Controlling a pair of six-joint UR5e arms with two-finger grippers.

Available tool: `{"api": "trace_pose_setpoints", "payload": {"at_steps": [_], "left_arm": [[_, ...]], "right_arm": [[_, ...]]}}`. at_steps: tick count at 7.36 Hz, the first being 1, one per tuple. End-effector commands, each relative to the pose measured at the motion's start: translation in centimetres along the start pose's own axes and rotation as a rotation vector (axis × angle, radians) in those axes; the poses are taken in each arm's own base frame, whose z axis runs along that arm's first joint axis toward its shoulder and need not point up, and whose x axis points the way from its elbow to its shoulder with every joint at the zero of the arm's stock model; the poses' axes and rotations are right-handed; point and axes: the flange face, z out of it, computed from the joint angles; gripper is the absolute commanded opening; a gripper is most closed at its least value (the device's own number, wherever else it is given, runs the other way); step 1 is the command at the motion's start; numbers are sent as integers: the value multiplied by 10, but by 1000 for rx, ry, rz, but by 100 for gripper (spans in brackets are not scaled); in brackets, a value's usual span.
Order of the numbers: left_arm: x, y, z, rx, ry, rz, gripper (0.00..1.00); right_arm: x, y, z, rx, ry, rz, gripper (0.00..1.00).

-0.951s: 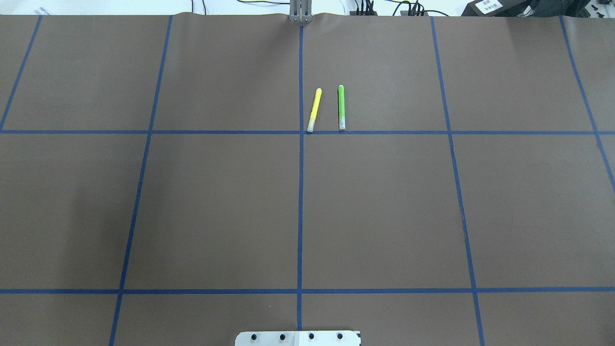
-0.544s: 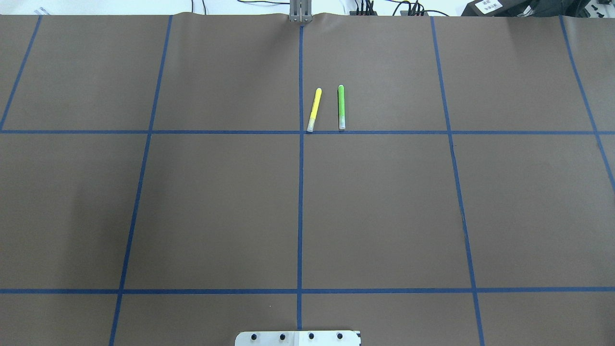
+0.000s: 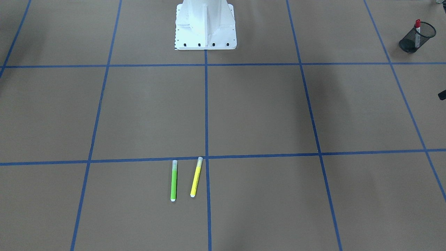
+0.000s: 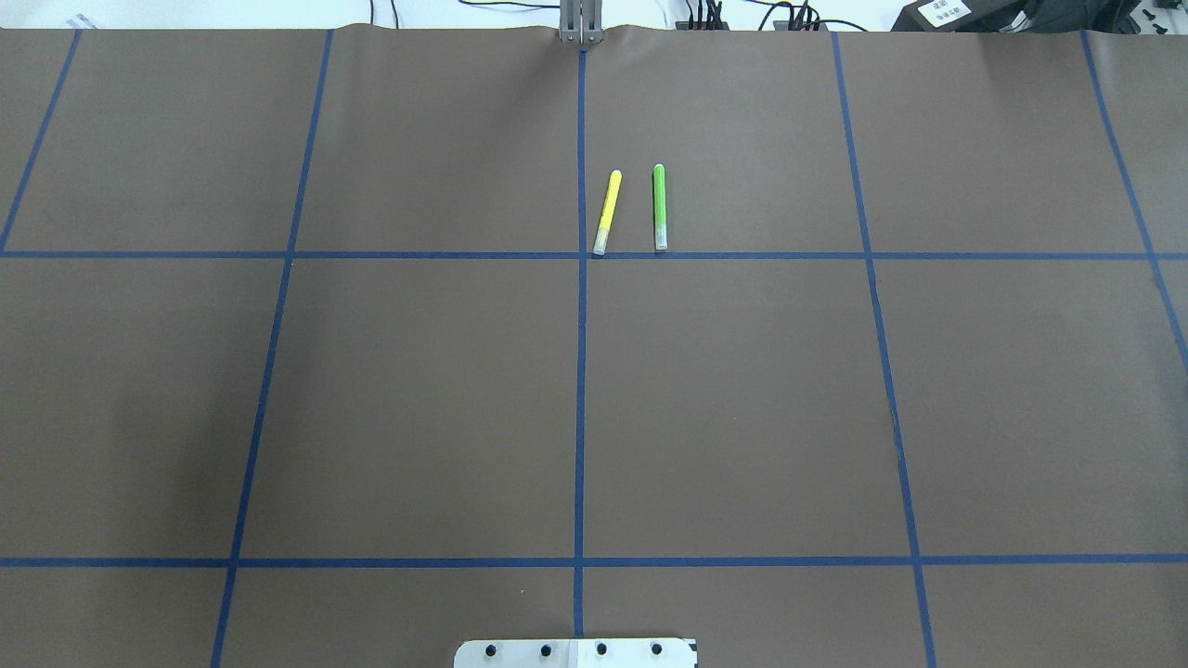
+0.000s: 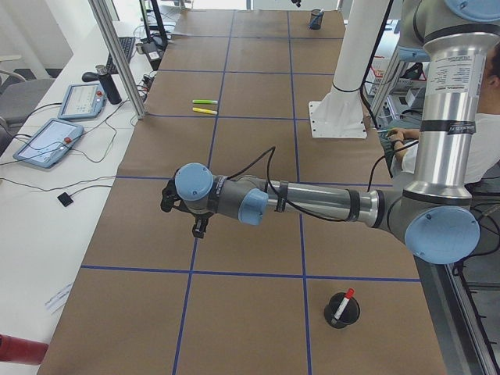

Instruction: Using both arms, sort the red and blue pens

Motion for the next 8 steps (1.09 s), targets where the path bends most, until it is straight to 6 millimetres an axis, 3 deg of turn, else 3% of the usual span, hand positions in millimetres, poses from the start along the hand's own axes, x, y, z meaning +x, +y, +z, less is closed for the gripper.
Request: {"api": "trace_pose_setpoints", "payload": {"at_steps": [1, 2, 3, 4, 6, 8], "left_arm": [[-2, 20, -2, -1, -5, -5, 100], [-2, 41, -3, -6, -7, -11, 100], [-1, 45, -4, -6, -7, -11, 100], [-4, 47, -3, -7, -21, -15, 100], [-12, 45, -2, -3, -110, -17, 100], [-15, 43, -2, -2, -141, -19, 100]], "right_arm": [[-15, -38, -38, 234, 99, -197, 100], [-24, -47, -48, 316, 95, -259, 100], [-33, -59, -66, 372, 132, -319, 100], [-48, -73, -93, 425, 180, -380, 100], [-98, -99, -166, 593, 189, -165, 100], [-114, -104, -178, 683, 200, -155, 100]]}}
